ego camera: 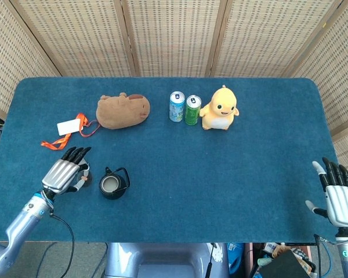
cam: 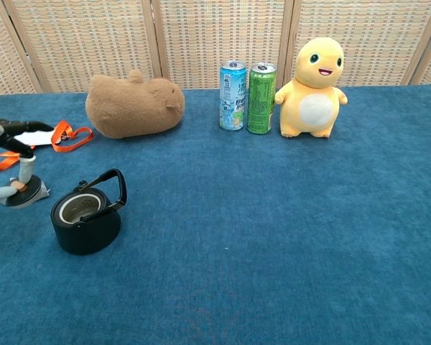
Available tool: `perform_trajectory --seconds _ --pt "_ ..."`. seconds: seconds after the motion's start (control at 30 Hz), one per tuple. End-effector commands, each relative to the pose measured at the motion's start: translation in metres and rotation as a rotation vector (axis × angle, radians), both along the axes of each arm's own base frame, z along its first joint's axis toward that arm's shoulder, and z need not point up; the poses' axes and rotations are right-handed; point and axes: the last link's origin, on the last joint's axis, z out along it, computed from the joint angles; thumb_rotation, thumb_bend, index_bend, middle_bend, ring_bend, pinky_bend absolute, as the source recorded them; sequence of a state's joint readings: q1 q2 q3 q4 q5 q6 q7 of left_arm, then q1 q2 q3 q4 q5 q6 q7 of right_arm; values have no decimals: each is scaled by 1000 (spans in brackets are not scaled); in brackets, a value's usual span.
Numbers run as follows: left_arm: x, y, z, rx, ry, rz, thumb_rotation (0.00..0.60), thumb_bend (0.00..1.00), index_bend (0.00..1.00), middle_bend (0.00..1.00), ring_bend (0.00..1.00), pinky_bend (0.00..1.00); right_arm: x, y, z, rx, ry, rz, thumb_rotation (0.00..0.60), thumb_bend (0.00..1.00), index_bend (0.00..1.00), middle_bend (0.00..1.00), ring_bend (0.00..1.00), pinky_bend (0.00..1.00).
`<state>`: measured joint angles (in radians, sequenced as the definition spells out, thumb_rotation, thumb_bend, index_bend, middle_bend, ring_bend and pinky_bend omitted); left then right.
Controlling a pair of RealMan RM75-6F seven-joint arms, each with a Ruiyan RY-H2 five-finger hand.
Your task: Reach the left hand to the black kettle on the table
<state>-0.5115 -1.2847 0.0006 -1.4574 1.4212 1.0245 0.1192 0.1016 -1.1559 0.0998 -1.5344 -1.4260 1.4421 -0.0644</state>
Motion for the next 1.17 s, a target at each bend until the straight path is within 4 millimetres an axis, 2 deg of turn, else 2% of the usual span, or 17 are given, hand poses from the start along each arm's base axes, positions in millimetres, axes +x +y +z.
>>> perform_trajectory --seconds 0.03,0.2,0.23,0.27,0.37,0.43,0.47,0.57,0.7,0.77,0.8,0.87,1.03,1.17 --pt "-22 -6 -19 -22 0 44 600 411 593 0 0 0 0 0 -1 1 0 -2 600 0 0 0 0 0" --pt "-28 -5 -30 -32 15 56 600 412 585 0 0 0 -1 -1 -1 2 0 -5 600 0 0 0 0 0" --pt "-28 -5 -30 -32 17 59 600 412 542 0 0 0 -1 -1 -1 2 0 -5 600 0 0 0 0 0" --pt "-28 -5 -31 -29 18 60 600 411 480 0 0 0 -1 -1 -1 3 0 -5 600 0 0 0 0 0" --pt "-27 -6 -29 -34 16 67 600 362 169 0 0 0 -1 -1 -1 3 -1 -5 600 0 0 0 0 0" --pt "-25 -7 -25 -36 2 71 600 297 30 0 0 0 -1 -1 -1 2 -2 -4 600 0 0 0 0 0" --pt "-23 -7 -22 -30 -9 69 600 273 0 0 0 0 -1 -1 -1 2 -2 -3 600 0 0 0 0 0" --pt "-18 -10 -7 8 -58 59 600 265 0 0 0 0 0 0 -1 2 -2 -2 600 0 0 0 0 0" --pt "-12 -19 27 123 -133 34 600 265 0 0 0 0 1 1 -1 4 -4 4 600 0 0 0 0 0" --pt "-12 -24 41 177 -148 26 600 223 0 0 0 0 2 1 -1 5 -6 6 600 0 0 0 0 0" --pt "-13 -29 53 239 -157 15 600 199 0 0 0 0 2 1 -1 5 -10 9 600 0 0 0 0 0" --pt "-18 -42 64 309 -178 23 600 145 0 0 0 0 4 1 -1 5 -12 14 600 0 0 0 0 0" --pt "-32 -70 75 363 -156 106 600 134 0 0 0 0 4 2 0 5 -12 16 600 0 0 0 0 0" --pt "-37 -74 75 360 -143 131 600 131 0 0 0 0 3 2 1 4 -13 14 600 0 0 0 0 0"
